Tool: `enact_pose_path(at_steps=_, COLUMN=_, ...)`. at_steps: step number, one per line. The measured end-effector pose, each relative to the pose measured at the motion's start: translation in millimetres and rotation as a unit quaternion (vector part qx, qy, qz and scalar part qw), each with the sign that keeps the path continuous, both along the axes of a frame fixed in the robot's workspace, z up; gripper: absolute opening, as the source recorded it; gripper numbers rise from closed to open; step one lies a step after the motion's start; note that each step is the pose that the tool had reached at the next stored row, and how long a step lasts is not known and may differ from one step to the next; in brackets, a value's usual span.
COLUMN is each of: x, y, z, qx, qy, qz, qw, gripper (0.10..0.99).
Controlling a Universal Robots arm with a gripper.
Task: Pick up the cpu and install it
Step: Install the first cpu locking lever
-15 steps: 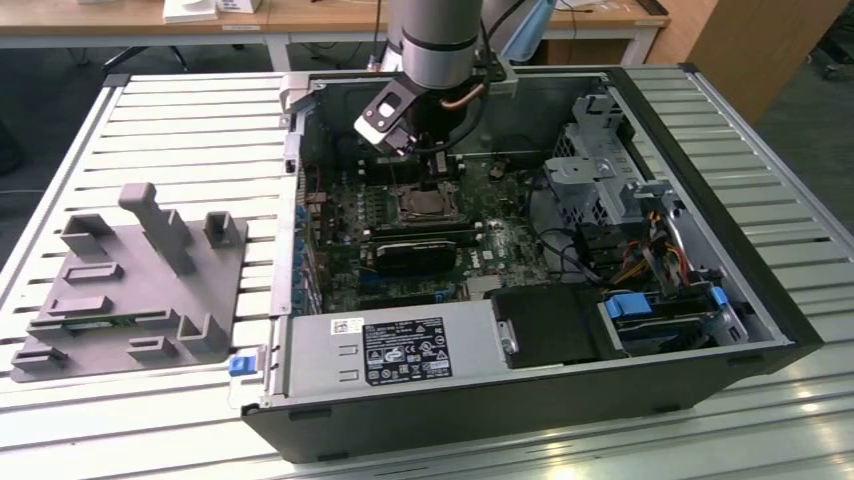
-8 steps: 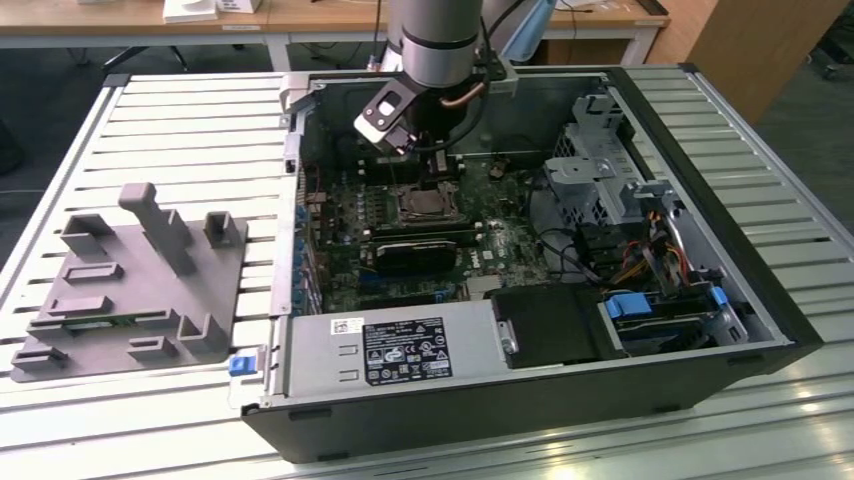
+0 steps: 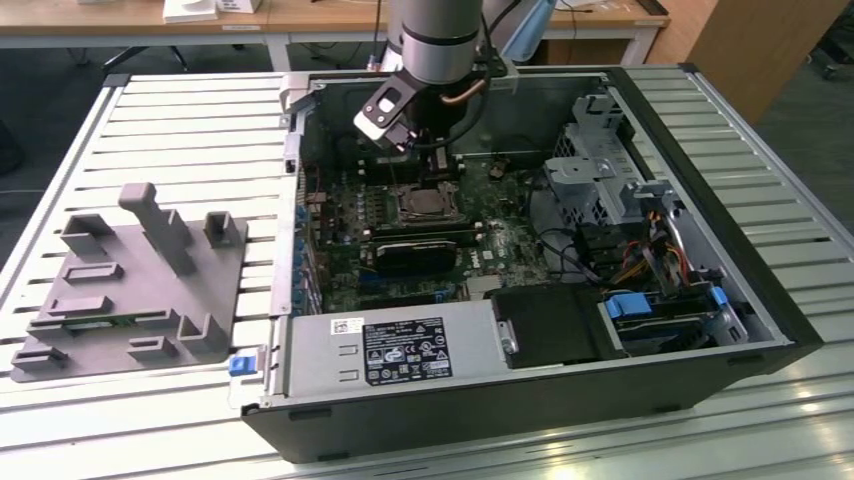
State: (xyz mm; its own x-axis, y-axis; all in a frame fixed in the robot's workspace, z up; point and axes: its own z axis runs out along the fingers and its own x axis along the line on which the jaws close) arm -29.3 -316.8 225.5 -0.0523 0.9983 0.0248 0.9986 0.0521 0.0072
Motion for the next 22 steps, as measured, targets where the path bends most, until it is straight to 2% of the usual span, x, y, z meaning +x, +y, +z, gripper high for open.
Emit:
enact_pose_path(at_steps=17, x=0.0, y=-0.1, z=3.9, qx=-0.0001, qy=0.0001, qz=0.0, qw=1.0, gripper=0.106)
enact_pose_path(at_steps=22, x=0.0, y=-0.1, z=7.1, qx=-0.0001, qy=0.0001, qz=0.0, qw=1.0, gripper=0.106)
